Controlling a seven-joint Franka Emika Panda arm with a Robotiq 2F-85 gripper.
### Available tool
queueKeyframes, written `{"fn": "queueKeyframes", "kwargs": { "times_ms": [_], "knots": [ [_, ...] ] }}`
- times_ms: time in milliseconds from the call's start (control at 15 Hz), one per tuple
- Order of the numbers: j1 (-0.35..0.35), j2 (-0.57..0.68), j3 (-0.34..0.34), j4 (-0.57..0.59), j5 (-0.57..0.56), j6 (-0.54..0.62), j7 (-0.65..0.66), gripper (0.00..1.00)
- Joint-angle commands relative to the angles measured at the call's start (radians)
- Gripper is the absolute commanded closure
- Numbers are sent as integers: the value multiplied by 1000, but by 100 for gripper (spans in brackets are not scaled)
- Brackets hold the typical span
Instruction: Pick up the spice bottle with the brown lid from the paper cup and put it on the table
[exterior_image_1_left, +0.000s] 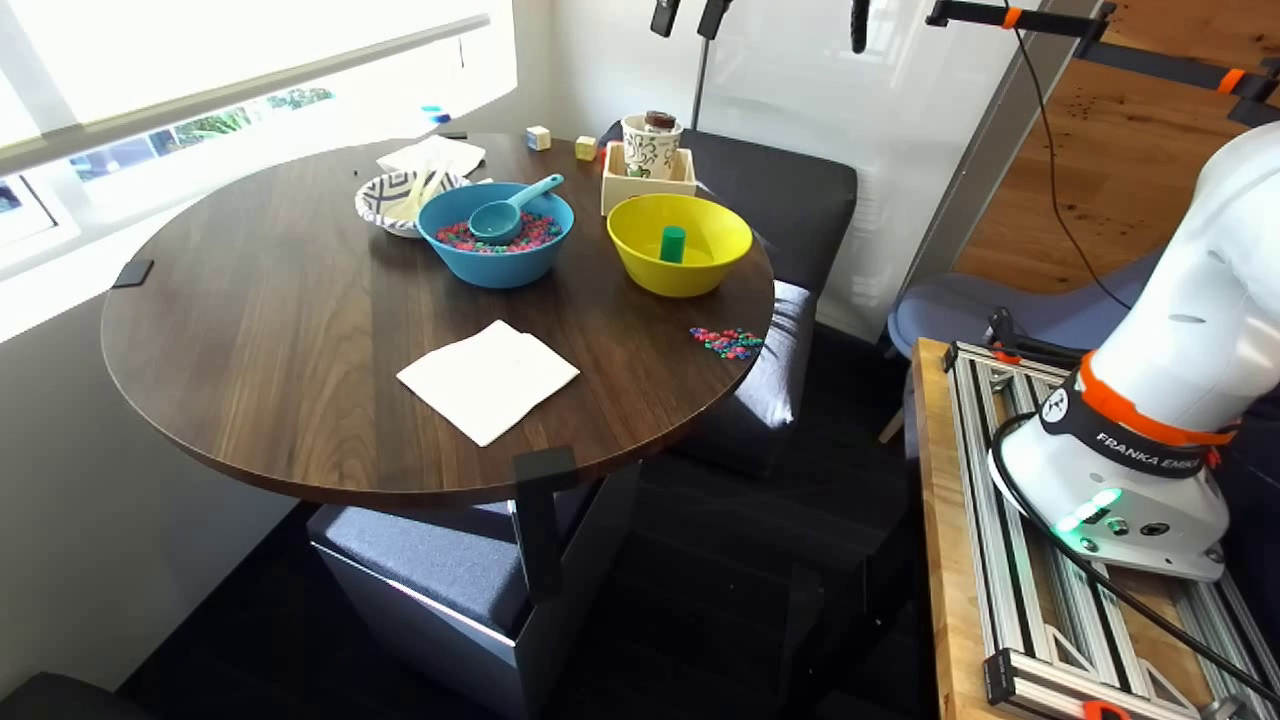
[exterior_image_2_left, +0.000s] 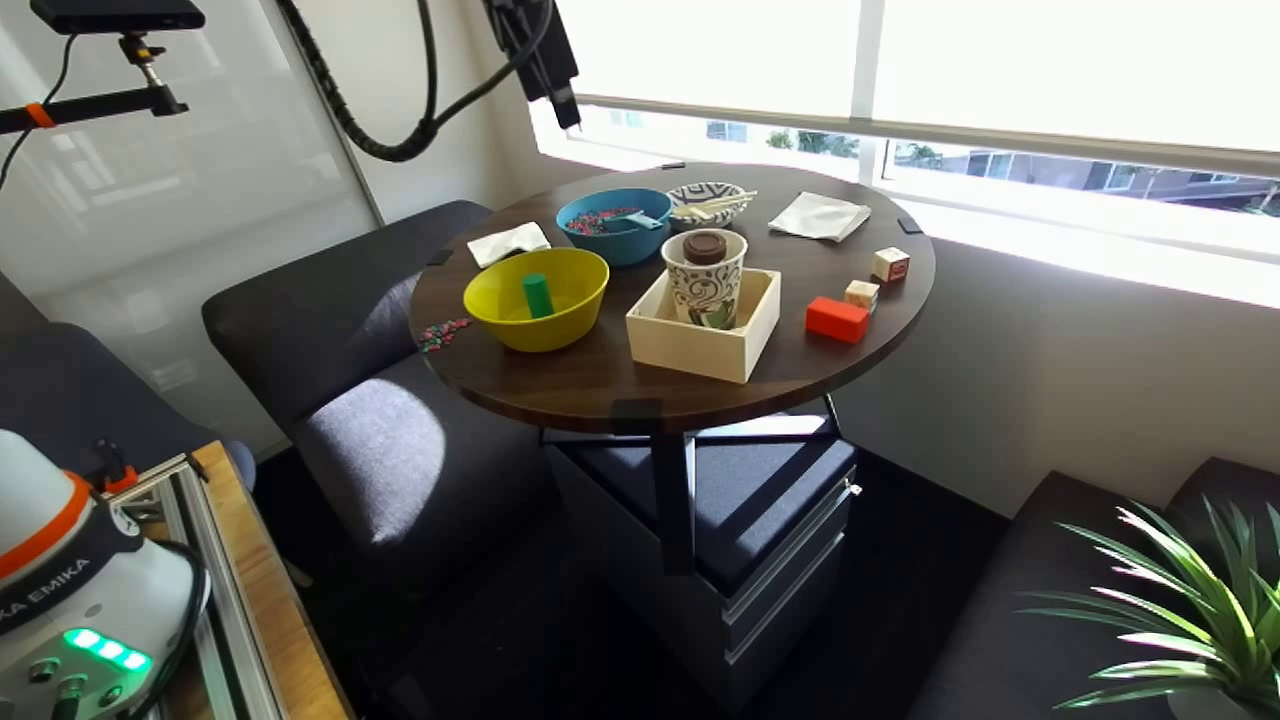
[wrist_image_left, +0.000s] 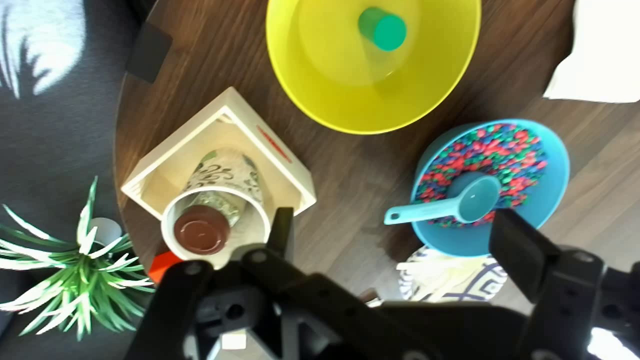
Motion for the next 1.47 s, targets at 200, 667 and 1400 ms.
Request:
{"fn": "queueKeyframes", "kwargs": {
  "times_ms": [200, 667, 1400],
  "knots": [
    [-66, 316, -69, 278, 73, -82, -25, 0],
    [-86, 361, -70, 302, 85, -79, -12, 0],
    [-172, 494, -74, 389, 224, -161, -57, 0]
  ]
}}
